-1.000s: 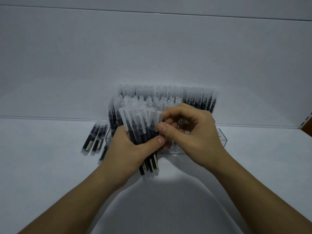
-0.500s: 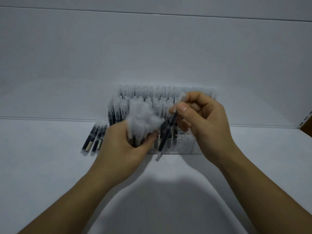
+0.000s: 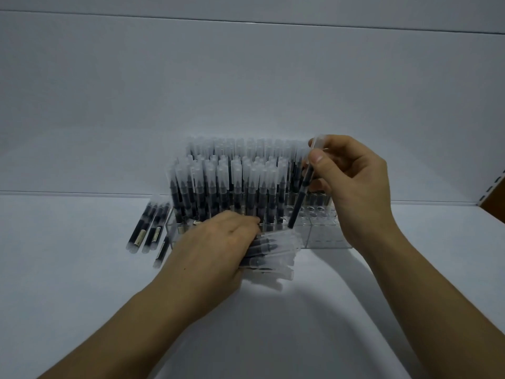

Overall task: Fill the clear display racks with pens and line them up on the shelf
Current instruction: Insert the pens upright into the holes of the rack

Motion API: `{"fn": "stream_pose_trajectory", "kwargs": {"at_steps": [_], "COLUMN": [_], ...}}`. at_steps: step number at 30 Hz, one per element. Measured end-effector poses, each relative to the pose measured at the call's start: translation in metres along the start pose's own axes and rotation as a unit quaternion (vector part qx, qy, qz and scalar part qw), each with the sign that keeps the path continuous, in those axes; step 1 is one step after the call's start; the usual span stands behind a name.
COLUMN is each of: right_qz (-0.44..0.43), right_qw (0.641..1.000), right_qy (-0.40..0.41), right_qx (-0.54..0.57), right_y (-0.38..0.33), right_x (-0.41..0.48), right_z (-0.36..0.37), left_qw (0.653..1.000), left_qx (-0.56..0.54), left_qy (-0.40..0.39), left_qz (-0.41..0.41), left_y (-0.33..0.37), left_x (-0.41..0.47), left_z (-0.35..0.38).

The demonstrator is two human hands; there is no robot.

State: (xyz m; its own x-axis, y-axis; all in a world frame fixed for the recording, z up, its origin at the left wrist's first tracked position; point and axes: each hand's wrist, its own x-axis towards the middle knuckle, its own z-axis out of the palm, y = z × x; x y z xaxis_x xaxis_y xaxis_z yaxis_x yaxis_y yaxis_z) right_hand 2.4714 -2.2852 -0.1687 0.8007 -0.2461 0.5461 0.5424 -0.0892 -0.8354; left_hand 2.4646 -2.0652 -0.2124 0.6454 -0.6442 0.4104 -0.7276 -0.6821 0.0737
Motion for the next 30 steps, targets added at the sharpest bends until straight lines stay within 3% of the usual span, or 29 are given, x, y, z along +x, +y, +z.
{"fn": "stream_pose_trajectory", "kwargs": {"at_steps": [10, 30], "right_qz": [-0.114, -0.121], "right_qw": [0.988, 0.977], "right_qy": [-0.001, -0.045], "right_qx": [-0.102, -0.17], "right_y": [0.0, 0.015], "right_x": [0.0, -0.005], "right_z": [0.001, 0.015], "left_qw": [1.0, 0.999], "left_qx": [0.023, 0.034], "left_qy": [0.012, 0.014], "left_qz": [0.015, 0.003], "left_y": [0.0, 0.001], "left_x": [0.0, 0.001], "left_z": [0.008, 0.011]}}
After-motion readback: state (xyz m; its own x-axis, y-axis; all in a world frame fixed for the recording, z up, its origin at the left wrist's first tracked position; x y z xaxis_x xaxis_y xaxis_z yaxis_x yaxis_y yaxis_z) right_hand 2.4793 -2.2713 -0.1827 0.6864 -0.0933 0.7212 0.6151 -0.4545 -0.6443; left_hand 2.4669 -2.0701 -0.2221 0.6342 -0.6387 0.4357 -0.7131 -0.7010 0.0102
